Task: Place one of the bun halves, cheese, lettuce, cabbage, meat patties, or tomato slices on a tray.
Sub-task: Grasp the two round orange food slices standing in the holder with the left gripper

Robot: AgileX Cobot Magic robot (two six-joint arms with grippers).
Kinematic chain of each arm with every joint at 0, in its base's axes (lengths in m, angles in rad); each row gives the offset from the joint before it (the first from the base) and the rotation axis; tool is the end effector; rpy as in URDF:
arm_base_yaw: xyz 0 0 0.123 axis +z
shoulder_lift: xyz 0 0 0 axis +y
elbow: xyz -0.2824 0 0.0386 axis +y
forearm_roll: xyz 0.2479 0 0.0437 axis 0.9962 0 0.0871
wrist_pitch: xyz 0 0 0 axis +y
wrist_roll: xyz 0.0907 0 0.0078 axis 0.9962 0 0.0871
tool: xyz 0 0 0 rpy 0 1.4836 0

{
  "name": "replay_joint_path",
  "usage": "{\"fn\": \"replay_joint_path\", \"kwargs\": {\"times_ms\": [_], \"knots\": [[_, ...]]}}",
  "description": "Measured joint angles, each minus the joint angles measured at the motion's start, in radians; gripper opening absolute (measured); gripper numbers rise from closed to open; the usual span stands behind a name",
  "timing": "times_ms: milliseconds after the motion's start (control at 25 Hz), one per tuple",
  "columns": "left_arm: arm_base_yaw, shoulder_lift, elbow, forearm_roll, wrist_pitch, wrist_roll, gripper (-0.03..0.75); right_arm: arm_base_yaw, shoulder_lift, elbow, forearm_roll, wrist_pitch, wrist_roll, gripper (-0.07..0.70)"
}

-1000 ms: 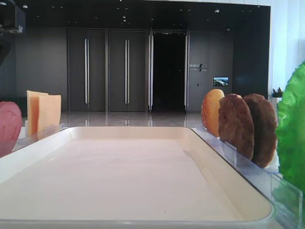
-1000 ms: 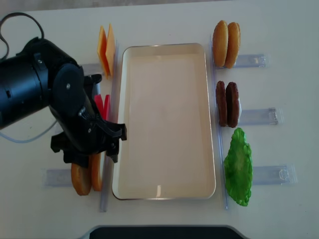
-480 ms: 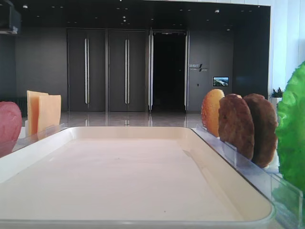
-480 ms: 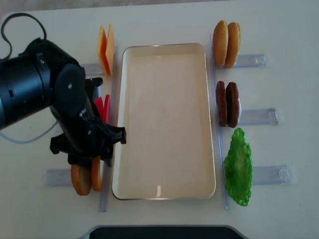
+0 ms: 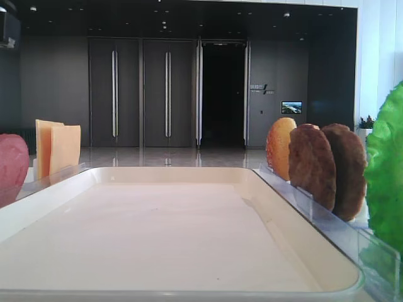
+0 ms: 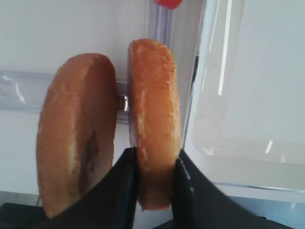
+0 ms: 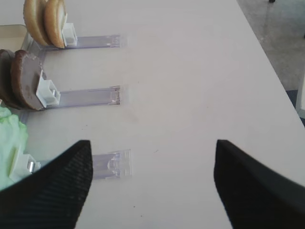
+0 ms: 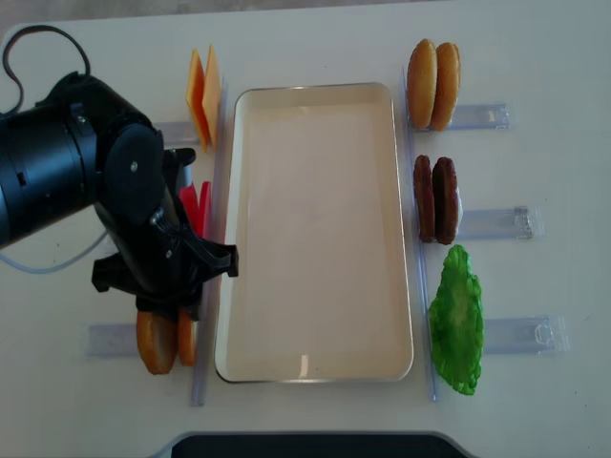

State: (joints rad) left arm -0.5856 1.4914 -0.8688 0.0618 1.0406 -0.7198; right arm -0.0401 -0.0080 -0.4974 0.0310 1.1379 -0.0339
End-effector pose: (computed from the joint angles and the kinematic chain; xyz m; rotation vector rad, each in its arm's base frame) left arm 0.2047 -0.1299 0.2076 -0.1599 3.1085 0.0707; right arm -0.0091 0.0029 0.2703 0.0036 2.1157 -0.0066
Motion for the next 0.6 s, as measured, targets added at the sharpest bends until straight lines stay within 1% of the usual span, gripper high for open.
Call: {"fn": "replay_joint_path", "kwargs": {"times_ms": [80, 480, 600], "knots": [[0.000, 0.000, 0.000, 0.009, 0.010, 0.000, 0.143, 0.000, 0.000, 0.000, 0.000, 0.000, 0.000, 0.534], [0.000, 0.000, 0.000, 0.014, 0.023, 0.000, 0.138, 0.000, 0.000, 0.000, 0.000, 0.000, 0.000, 0.534], [-0.002, -0.023, 0.000, 0.007, 0.029, 0.000, 0.138, 0.000, 0.000, 0.000, 0.000, 0.000, 0.000, 0.534]]}}
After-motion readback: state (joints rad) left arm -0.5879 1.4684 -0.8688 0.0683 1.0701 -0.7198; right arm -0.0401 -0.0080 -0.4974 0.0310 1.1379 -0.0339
